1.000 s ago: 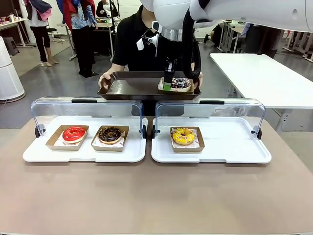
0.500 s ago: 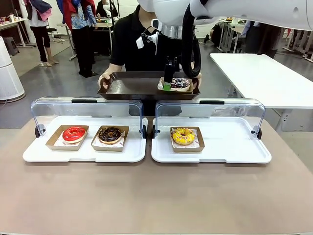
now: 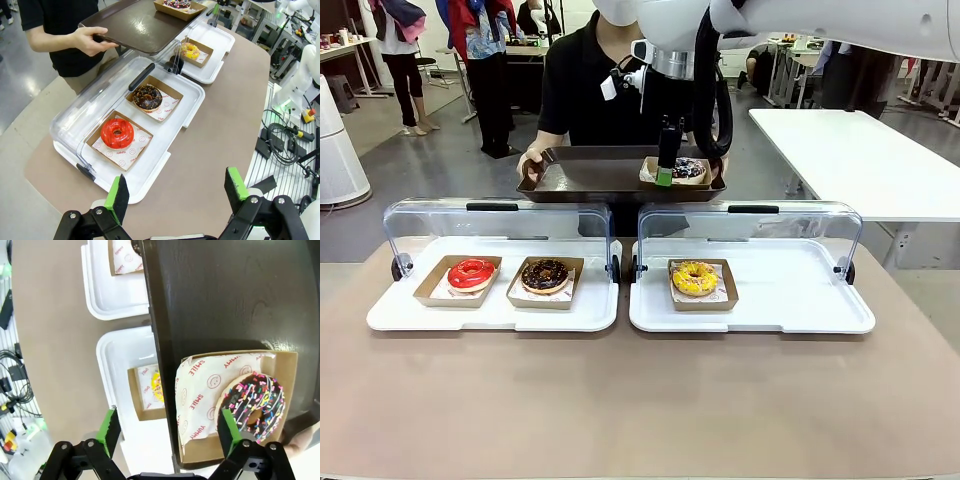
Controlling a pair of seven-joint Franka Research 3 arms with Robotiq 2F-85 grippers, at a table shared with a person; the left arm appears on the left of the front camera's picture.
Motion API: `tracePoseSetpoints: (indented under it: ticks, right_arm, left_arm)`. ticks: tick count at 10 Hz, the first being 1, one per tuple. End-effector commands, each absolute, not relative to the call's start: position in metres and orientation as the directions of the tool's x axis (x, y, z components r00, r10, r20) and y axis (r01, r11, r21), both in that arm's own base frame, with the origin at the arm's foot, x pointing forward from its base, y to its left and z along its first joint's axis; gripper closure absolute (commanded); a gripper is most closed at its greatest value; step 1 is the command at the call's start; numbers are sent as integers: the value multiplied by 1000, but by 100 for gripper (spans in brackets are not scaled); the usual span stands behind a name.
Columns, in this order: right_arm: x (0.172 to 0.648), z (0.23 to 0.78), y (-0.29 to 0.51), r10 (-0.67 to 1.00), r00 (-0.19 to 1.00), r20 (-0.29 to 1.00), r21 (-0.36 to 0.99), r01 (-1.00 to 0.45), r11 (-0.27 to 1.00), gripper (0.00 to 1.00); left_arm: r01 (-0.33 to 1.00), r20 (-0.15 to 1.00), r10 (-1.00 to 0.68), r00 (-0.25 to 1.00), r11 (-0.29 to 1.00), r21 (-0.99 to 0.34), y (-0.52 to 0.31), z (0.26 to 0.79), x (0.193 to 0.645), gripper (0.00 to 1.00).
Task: Provide the desired donut to the person.
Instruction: Place the picked Paper togo box onto the Handle tray extended by the person.
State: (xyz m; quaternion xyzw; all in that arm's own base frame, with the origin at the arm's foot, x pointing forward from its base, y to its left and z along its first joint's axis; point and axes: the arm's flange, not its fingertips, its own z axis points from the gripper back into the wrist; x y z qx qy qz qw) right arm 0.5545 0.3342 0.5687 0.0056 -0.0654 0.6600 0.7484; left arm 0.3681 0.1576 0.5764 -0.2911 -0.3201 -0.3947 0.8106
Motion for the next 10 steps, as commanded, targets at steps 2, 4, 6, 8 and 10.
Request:
tracePoseSetpoints:
  ticks: [2,4,6,8,10]
  right_arm:
    - [503,619,265,996,15,89,-57,-998,20,0]
    - [475,645,163,996,80,50,-133,-987,86,0]
    - [454,643,93,996,70,47,-121,-990,75,0]
    - [439,629,42,989,101,111,-149,-982,117,0]
    - [426,600,16,981,127,145,-144,-979,148,0]
  left_arm:
    - [832,758,-448,474,511,-218,158,577,367,0]
    - [832,758,-448,474,511,-218,158,577,367,0]
    - [832,758,-448,474,511,-218,158,577,367,0]
    - [832,758,-448,474,511,-218,158,577,367,0]
    - [832,758,-448,474,511,-218,158,577,367,0]
